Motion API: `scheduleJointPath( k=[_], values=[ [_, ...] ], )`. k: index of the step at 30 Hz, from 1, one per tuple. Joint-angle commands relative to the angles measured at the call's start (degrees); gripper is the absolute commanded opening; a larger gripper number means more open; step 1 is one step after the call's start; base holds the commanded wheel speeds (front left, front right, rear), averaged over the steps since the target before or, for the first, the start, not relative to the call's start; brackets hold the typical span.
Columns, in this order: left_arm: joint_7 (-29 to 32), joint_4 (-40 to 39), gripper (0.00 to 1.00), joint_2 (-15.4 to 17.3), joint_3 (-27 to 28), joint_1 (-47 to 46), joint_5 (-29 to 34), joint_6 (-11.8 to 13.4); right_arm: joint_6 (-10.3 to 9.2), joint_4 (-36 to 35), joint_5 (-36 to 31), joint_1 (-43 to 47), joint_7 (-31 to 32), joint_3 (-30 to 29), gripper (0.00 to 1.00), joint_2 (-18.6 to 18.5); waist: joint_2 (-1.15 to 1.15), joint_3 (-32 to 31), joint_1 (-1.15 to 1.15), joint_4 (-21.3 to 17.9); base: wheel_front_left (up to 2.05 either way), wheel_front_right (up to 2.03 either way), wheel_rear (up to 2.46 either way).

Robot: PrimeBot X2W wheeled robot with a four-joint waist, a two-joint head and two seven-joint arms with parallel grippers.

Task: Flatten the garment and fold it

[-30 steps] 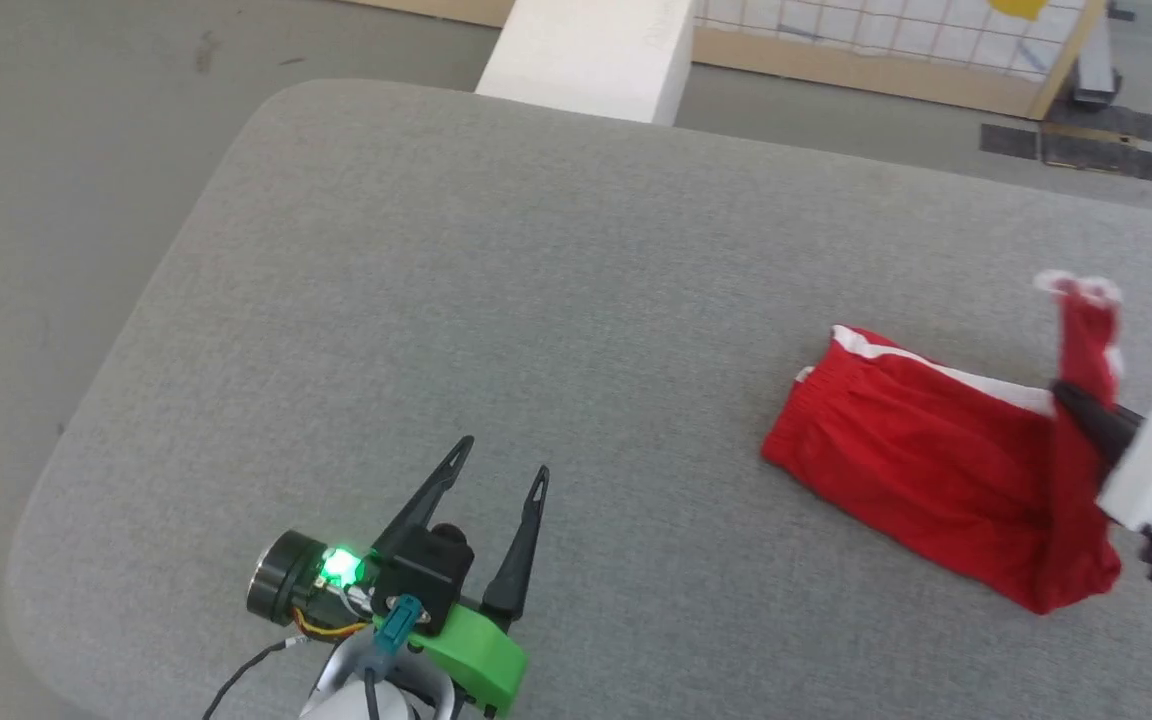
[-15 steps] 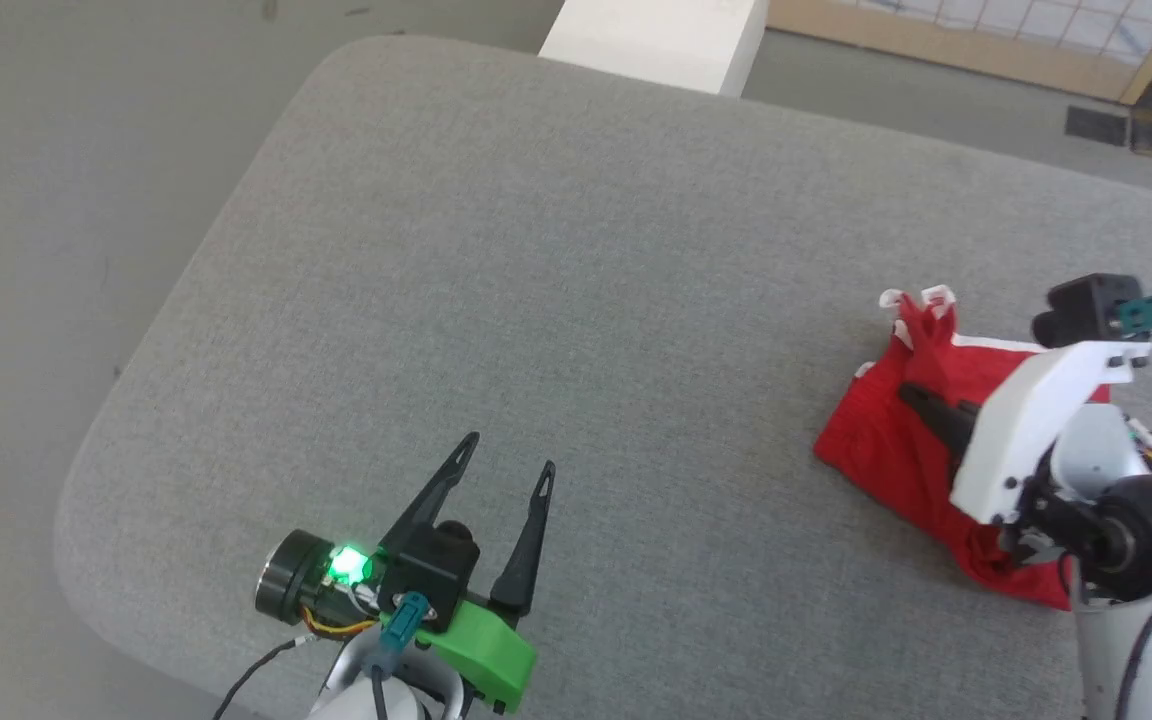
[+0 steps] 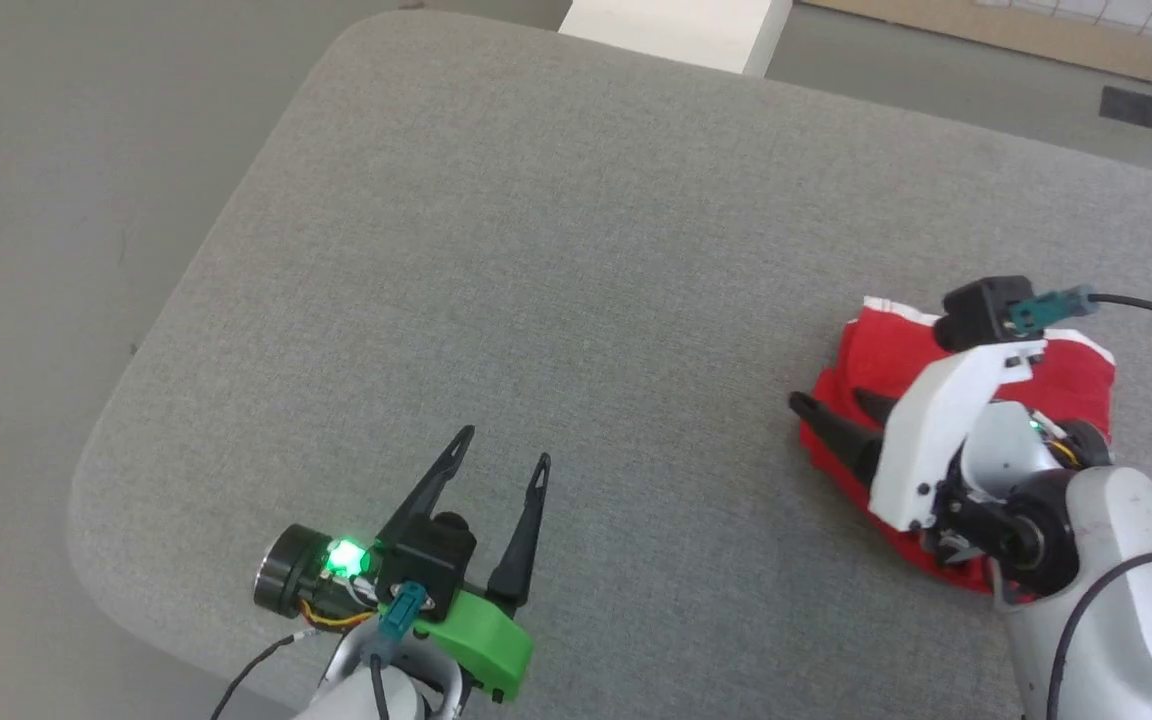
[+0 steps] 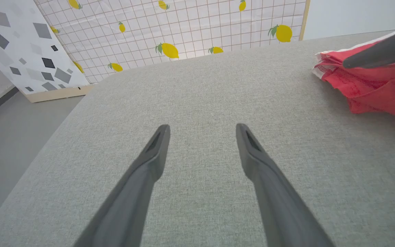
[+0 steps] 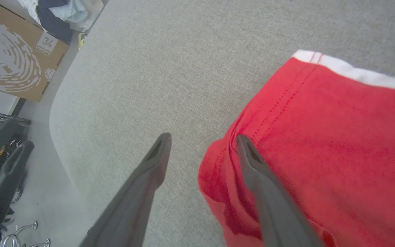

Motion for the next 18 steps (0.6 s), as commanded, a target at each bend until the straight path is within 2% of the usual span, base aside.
scheduleJointPath(
  k=[1, 5, 9, 13, 18],
  values=[
    [-0.40, 0.41, 1.00, -0.01, 0.32, -1.05, -0.09, -0.37, 0.20, -0.75, 1.01, -0.46, -0.57, 0.88, 1.00, -0.45, 0.00, -0.61, 0.00, -0.41, 0.00, 0.00, 0.00],
    [-0.43, 0.93, 1.00, 0.48, 1.14, -1.76, -0.27, -0.31, 0.20, -3.14, 2.08, -1.07, -2.50, 2.86, 1.00, -3.81, 0.00, -1.94, 0.00, -1.68, 0.00, 0.00, 0.00],
    [-0.42, 1.12, 1.00, 1.05, 1.69, -2.11, -0.58, -0.32, 0.20, -5.75, 1.65, -3.13, -7.35, 5.99, 1.00, -10.60, 0.00, -3.29, 0.00, -3.43, 0.00, 0.00, 0.00],
    [-0.34, 1.16, 1.00, 1.50, 2.23, -2.16, -0.90, 0.05, 0.20, -6.81, 0.35, -5.25, -15.08, 8.85, 1.00, -18.59, 0.00, -4.67, 0.00, -5.50, 0.00, 0.00, 0.00],
    [-0.28, 1.11, 1.00, 1.62, 2.80, -1.39, -1.64, 0.84, 0.20, -5.76, -3.05, -6.06, -28.83, 9.80, 1.00, -27.53, 0.00, -6.27, 0.00, -8.14, 0.00, 0.00, 0.00]
  ],
)
